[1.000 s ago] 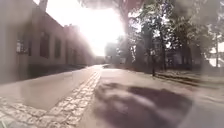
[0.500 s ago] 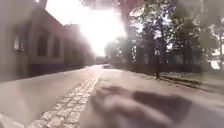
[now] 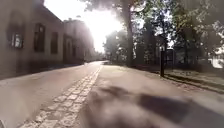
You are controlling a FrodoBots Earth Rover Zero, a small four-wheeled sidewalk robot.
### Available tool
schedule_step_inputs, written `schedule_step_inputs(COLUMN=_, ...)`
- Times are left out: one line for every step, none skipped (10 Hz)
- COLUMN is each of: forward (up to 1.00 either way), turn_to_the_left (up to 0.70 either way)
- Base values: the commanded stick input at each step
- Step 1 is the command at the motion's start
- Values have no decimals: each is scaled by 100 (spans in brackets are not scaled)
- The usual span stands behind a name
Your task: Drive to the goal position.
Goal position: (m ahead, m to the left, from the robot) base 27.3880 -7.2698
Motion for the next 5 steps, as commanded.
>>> schedule_step_inputs(forward=85, turn_to_the_left=0)
schedule_step_inputs(forward=85, turn_to_the_left=0)
schedule_step_inputs(forward=85, turn_to_the_left=0)
schedule_step_inputs(forward=85, turn_to_the_left=0)
schedule_step_inputs(forward=85, turn_to_the_left=0)
